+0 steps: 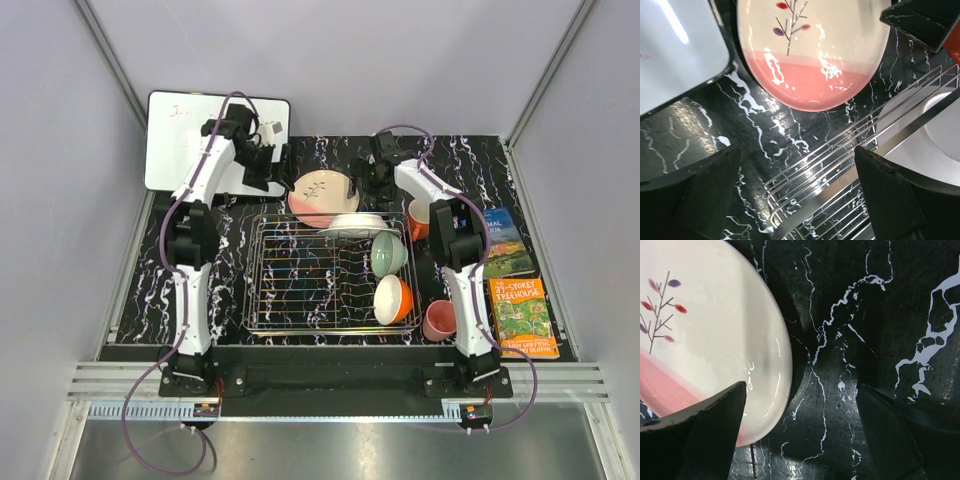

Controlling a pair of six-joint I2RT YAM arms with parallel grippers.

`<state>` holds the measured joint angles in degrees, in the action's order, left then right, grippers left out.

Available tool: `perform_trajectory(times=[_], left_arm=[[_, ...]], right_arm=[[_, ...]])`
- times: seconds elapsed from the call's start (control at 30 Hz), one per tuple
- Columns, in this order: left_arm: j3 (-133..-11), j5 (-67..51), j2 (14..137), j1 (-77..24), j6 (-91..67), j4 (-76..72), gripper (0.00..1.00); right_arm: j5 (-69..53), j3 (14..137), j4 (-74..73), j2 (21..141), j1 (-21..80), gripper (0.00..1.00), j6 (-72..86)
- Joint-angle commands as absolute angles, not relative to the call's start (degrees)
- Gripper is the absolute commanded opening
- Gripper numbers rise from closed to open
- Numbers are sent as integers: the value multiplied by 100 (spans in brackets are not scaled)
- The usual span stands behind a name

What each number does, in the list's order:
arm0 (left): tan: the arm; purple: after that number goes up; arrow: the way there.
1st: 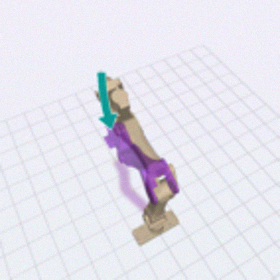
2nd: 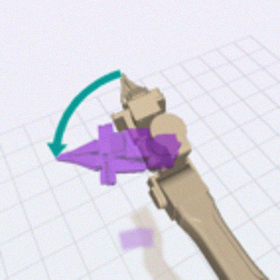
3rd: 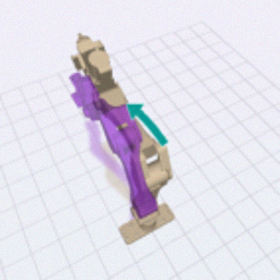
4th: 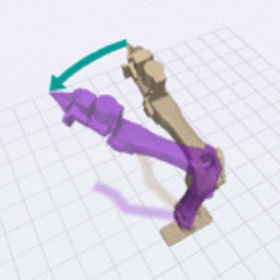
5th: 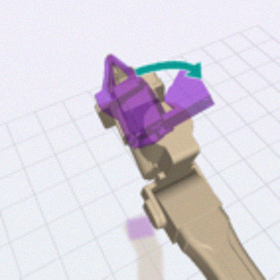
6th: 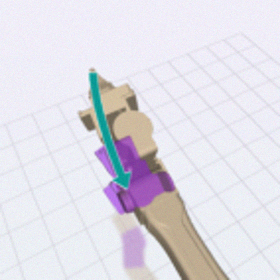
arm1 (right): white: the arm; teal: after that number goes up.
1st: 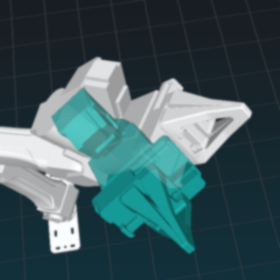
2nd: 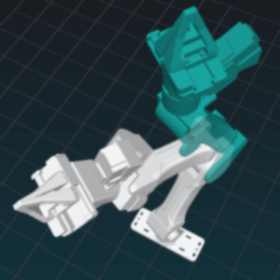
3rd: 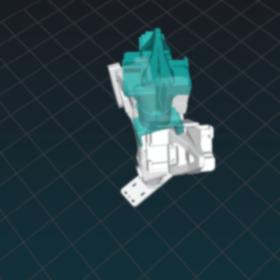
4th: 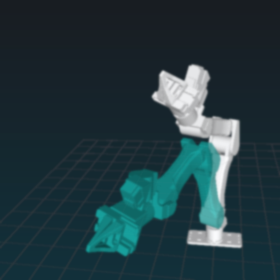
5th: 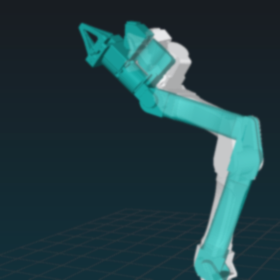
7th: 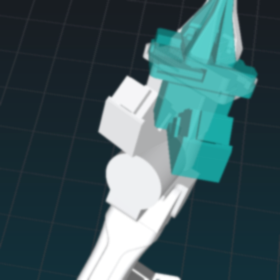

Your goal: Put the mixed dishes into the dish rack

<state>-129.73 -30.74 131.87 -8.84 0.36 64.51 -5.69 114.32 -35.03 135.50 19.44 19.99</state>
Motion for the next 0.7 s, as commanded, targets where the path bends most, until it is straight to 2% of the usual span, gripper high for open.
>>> perform_trajectory(times=[0.0, 0.17, 0.3, 0.67], left_arm=[[-12719, -3138, 13034, -1019, -246, 6135, 99], [-12007, -2568, 12894, -1081, -615, 5485, 99], [-11900, -2084, 13043, -1160, -878, 5353, 99], [-11664, -1969, 13342, -1327, -1616, 4580, 99]], right_arm=[[-606, 11250, -2980, 12947, 1855, 97, 2127], [-668, 11197, -2760, 12893, 1811, 97, 2171], [-773, 11171, -2593, 12850, 1784, 96, 2285], [-958, 10671, -1698, 12718, 1661, 95, 2662]])
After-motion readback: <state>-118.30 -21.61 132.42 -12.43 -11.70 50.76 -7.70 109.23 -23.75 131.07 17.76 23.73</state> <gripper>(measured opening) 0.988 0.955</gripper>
